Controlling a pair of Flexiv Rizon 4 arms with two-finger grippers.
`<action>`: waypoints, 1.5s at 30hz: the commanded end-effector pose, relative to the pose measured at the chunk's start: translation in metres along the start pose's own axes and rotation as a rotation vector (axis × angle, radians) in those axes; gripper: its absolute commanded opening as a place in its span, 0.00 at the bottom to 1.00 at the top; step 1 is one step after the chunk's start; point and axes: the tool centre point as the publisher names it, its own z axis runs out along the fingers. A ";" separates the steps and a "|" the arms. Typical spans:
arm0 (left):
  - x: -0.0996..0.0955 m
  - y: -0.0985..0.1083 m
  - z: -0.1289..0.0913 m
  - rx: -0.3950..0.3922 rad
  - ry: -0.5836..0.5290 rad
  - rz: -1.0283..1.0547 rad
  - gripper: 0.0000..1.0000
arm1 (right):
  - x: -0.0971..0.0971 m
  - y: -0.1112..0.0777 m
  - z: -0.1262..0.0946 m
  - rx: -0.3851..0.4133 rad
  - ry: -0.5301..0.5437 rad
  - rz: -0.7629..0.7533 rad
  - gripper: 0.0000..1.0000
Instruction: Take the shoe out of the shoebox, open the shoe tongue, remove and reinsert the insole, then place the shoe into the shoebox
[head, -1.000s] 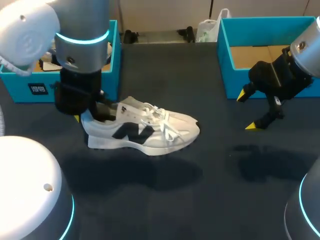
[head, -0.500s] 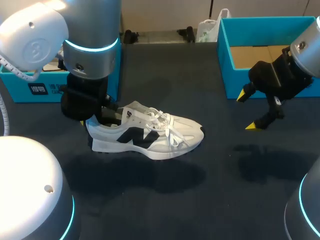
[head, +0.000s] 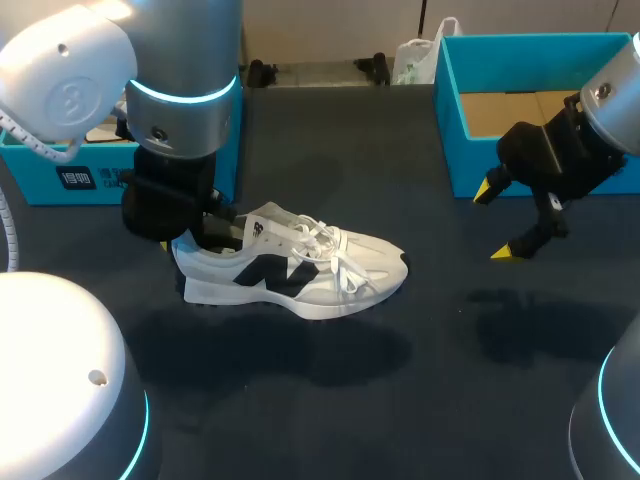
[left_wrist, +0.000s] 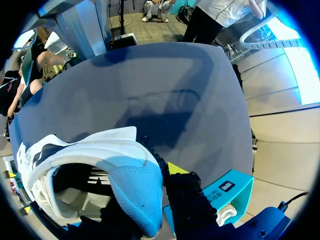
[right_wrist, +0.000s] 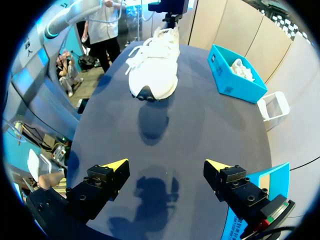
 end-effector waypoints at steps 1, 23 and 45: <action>0.000 0.001 -0.001 0.001 0.000 0.000 0.00 | 0.001 0.000 0.001 0.003 -0.002 0.001 1.00; -0.046 0.033 0.065 -0.026 -0.107 -0.140 0.00 | 0.001 0.000 0.001 0.003 -0.002 0.001 1.00; -0.094 0.066 0.138 -0.100 -0.040 -0.085 0.00 | 0.001 0.000 0.001 0.003 -0.002 0.001 1.00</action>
